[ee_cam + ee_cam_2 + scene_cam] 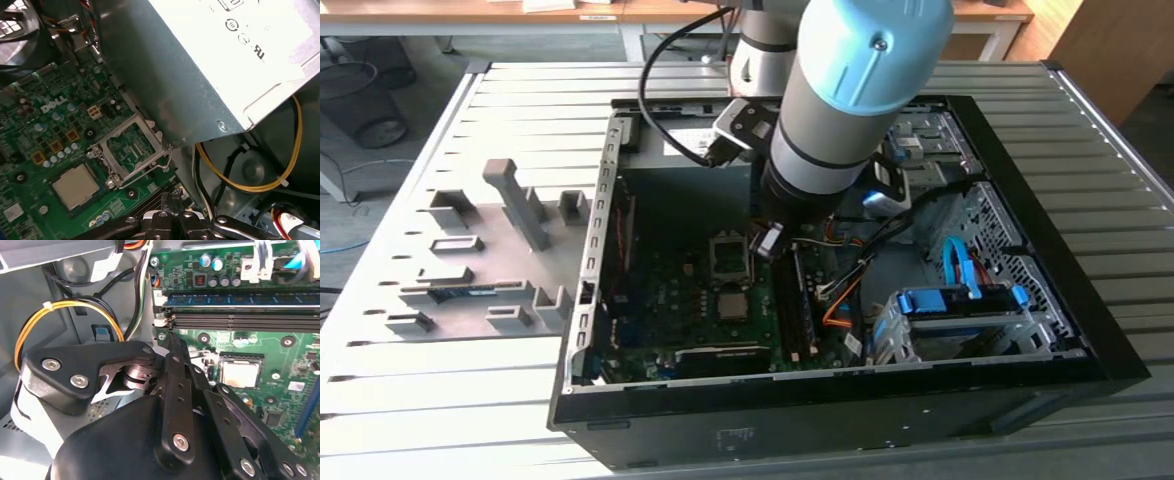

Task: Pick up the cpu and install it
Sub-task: 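Close the cpu cover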

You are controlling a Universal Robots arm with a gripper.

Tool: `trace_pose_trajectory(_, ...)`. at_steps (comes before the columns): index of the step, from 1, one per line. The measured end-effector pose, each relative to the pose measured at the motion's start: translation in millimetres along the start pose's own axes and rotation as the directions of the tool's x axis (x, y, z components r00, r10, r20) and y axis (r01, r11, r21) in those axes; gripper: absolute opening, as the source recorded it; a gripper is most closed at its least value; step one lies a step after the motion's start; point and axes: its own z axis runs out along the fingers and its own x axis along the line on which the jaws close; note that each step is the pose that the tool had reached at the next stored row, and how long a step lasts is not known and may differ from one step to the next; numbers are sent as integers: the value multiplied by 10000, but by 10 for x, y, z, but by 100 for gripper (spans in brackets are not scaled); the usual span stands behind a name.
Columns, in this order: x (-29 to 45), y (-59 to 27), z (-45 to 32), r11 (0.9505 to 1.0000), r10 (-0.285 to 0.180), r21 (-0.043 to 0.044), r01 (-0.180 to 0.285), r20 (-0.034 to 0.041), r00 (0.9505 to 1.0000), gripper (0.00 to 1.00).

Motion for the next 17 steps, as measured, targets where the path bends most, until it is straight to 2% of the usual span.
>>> trace_pose_trajectory(7,-50,44,97,10000,-21,-96,22,128,9999,10)
trace_pose_trajectory(17,-85,137,216,10000,10,-97,-8,144,9999,10)
